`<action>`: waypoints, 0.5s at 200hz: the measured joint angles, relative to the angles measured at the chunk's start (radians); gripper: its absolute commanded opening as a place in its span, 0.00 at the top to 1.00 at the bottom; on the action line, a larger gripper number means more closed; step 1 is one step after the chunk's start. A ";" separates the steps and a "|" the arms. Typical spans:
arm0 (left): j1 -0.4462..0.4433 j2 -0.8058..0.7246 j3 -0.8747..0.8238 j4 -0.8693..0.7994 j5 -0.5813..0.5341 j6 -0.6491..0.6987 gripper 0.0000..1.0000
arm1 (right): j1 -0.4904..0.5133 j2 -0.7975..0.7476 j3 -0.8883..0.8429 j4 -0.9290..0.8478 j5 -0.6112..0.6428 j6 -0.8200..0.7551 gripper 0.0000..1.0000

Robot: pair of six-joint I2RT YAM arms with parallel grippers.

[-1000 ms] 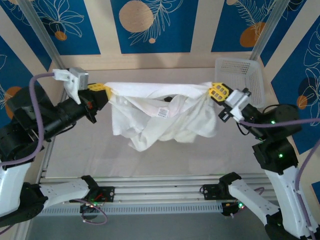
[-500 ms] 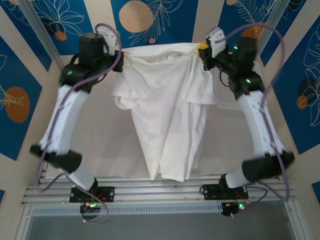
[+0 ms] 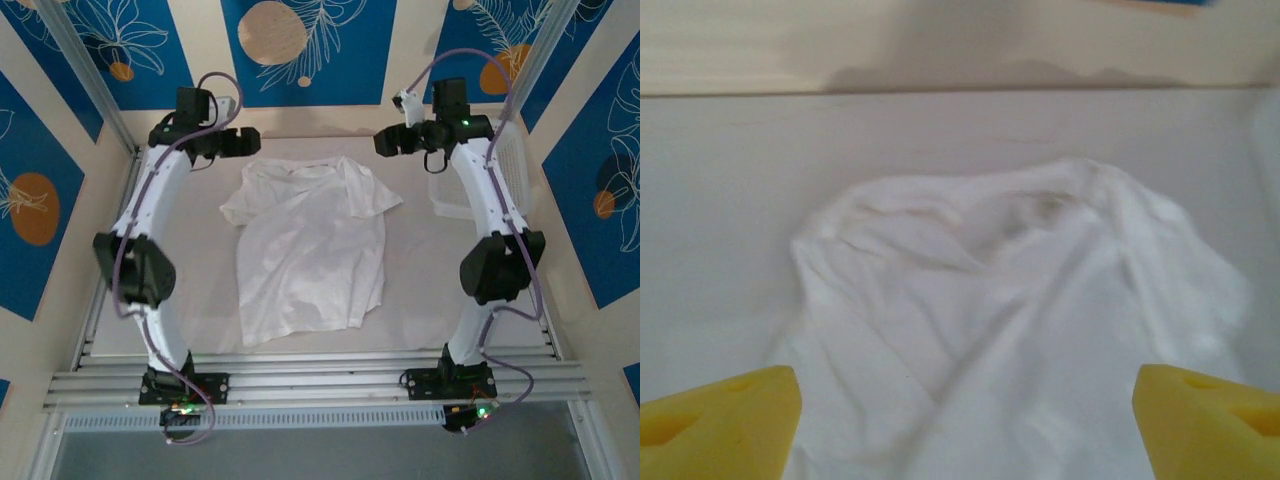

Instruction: Fold the inside-out t-shirt

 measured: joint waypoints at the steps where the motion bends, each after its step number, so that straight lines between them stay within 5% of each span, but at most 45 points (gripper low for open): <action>1: -0.003 -0.010 -0.010 0.003 0.000 0.000 0.14 | 0.001 -0.005 -0.007 0.001 -0.001 0.003 0.36; 45: -0.311 -0.438 -0.531 0.202 -0.091 -0.043 0.14 | 0.084 -0.305 -0.655 0.277 -0.014 0.316 0.39; 69: -0.480 -0.491 -0.776 0.256 -0.152 -0.035 0.09 | 0.156 -0.402 -1.003 0.413 0.014 0.498 0.39; 100: -0.675 -0.491 -0.955 0.291 -0.177 0.064 0.04 | 0.242 -0.532 -1.223 0.460 0.095 0.673 0.40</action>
